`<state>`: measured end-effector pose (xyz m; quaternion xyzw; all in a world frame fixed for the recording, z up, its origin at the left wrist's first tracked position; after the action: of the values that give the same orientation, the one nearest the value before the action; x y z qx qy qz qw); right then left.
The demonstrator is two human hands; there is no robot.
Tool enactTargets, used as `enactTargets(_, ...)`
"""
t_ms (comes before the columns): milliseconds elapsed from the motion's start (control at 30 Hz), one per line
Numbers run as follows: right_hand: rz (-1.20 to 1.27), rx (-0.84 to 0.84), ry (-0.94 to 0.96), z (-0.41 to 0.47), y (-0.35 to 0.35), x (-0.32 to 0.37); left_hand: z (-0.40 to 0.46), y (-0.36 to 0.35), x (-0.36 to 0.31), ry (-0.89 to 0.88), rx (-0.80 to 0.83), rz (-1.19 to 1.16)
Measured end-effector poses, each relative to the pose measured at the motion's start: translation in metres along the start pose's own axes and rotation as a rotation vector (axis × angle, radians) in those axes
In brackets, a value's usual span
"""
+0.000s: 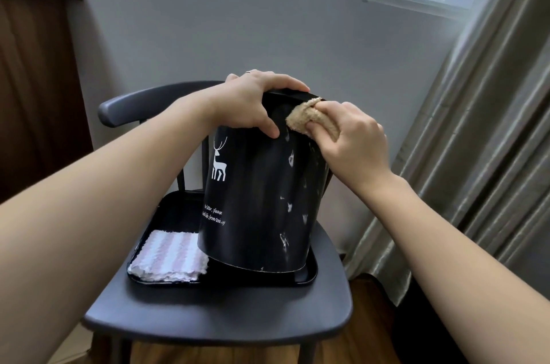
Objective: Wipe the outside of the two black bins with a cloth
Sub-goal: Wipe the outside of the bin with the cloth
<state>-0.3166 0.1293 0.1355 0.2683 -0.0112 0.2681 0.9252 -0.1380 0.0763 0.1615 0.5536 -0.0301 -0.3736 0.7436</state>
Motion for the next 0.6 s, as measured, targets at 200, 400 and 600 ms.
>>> enactTargets(200,0.022,0.123,0.193,-0.022,-0.004,0.021,-0.003,0.001,0.003,0.017,0.007,-0.010)
enactTargets(400,-0.042,0.168,0.247,-0.017,-0.006,0.023,-0.005,0.003,0.003,0.008,0.016,-0.011)
enactTargets(600,-0.009,0.211,0.196,-0.013,-0.011,0.024,-0.004,0.003,0.006,-0.002,0.017,-0.029)
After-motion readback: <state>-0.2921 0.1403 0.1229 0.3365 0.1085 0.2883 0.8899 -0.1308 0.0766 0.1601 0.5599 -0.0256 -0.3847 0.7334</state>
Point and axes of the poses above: each hand's wrist, its own z-axis towards the middle knuckle, its own y-axis out of the back of the hand, x = y × z, the point moved 6 cm from there along z, towards the middle knuckle, and after that the axes turned 4 degrees about z, right-handed, at the moved point
